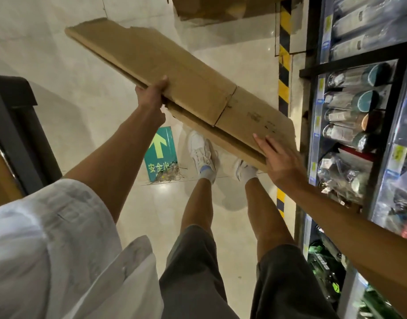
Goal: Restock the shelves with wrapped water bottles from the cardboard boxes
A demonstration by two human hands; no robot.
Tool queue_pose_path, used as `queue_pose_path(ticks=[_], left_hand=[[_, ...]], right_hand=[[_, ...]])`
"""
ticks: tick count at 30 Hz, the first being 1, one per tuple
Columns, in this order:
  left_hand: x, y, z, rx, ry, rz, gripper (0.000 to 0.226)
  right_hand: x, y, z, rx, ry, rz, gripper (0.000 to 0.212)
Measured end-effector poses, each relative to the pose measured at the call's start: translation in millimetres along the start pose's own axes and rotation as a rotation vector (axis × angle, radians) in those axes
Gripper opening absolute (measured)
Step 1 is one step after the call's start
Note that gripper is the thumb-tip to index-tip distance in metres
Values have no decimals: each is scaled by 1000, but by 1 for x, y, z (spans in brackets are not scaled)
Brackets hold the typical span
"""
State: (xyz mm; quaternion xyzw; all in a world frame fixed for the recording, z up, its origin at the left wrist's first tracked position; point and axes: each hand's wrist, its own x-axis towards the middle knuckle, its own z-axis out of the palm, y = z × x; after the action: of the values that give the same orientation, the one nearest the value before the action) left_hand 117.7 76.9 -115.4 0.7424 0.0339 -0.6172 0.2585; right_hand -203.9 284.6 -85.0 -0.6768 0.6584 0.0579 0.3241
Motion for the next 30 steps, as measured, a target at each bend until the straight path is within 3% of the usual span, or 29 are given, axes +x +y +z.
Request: queue_pose_path(ticks=[4, 8, 14, 20, 28, 30], left_hand=[[7, -15, 0, -38, -3, 43, 41], [16, -37, -5, -153, 29, 125, 50], [-1, -74, -30, -286, -129, 113, 53], [20, -95, -48, -323, -351, 106, 49], [124, -141, -66, -259, -280, 24, 49], [155, -155, -70, -226, -291, 29, 61]], right_hand=[[-20, 2, 29, 128, -198, -43, 56], [-23, -10, 27, 359, -401, 33, 63], [6, 6, 21, 480, -258, 206, 55], [61, 60, 28, 498, -173, 304, 65], [138, 118, 81, 548, -84, 459, 70], [163, 129, 104, 509, -67, 428, 71]])
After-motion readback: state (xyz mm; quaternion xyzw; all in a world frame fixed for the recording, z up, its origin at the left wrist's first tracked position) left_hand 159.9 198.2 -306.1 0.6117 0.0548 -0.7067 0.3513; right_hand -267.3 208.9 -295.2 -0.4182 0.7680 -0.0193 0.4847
